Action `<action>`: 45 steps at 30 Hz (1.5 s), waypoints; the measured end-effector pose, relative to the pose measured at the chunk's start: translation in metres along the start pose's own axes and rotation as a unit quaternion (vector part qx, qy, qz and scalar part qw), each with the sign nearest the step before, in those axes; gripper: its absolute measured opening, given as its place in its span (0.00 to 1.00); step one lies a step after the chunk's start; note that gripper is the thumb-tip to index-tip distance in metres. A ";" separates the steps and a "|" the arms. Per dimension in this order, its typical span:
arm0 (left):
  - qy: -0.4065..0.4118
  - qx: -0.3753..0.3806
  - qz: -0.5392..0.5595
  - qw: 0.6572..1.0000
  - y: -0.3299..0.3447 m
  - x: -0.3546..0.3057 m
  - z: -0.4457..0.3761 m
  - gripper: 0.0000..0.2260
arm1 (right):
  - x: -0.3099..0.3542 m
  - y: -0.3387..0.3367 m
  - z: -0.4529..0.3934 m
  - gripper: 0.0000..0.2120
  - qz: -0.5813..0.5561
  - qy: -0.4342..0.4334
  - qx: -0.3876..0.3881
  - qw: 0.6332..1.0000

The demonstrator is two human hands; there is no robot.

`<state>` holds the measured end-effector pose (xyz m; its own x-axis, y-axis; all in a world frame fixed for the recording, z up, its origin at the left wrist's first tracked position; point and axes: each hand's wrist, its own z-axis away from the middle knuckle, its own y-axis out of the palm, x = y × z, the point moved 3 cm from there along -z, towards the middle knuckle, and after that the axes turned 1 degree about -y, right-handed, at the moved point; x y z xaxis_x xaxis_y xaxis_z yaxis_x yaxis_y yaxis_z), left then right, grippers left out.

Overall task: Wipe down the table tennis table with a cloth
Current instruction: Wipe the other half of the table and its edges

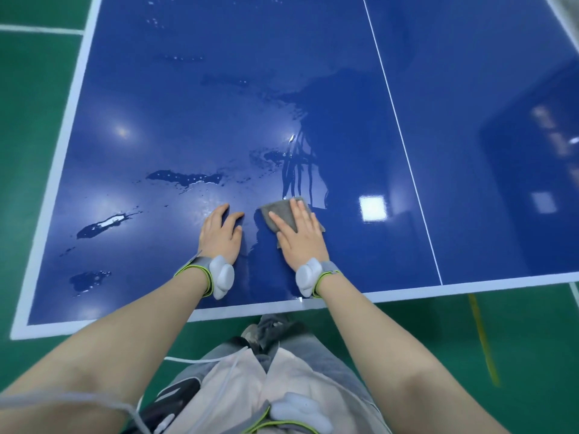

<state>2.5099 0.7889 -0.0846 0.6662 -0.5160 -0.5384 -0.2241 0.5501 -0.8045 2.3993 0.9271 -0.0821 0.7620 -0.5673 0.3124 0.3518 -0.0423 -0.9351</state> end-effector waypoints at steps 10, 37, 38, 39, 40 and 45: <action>-0.050 -0.029 0.019 0.998 -0.004 -0.004 -0.010 0.16 | -0.013 -0.007 -0.039 0.24 0.033 0.164 0.012 0.986; -0.096 -0.076 0.045 0.991 -0.002 -0.021 -0.045 0.17 | 0.002 -0.016 -0.100 0.23 0.071 -0.098 0.085 0.989; -0.096 -0.078 0.046 0.991 -0.002 -0.022 -0.046 0.17 | -0.002 -0.018 -0.101 0.23 0.063 -0.136 0.091 0.985; -0.096 -0.077 0.048 0.991 -0.002 -0.022 -0.049 0.17 | -0.009 -0.022 -0.103 0.23 0.054 -0.159 0.090 0.982; -0.097 -0.076 0.049 0.991 -0.002 -0.021 -0.051 0.17 | -0.018 -0.025 -0.108 0.22 0.047 -0.165 0.084 0.981; -0.091 -0.048 0.034 0.994 -0.004 -0.017 -0.055 0.19 | -0.061 -0.039 -0.140 0.23 0.043 0.030 0.033 0.998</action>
<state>2.4602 0.7596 -0.0856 0.7631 -0.3466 -0.5455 -0.3341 0.5109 -0.7920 2.2629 0.8480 -0.0884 0.7581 -0.6144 0.2185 0.3222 0.0616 -0.9447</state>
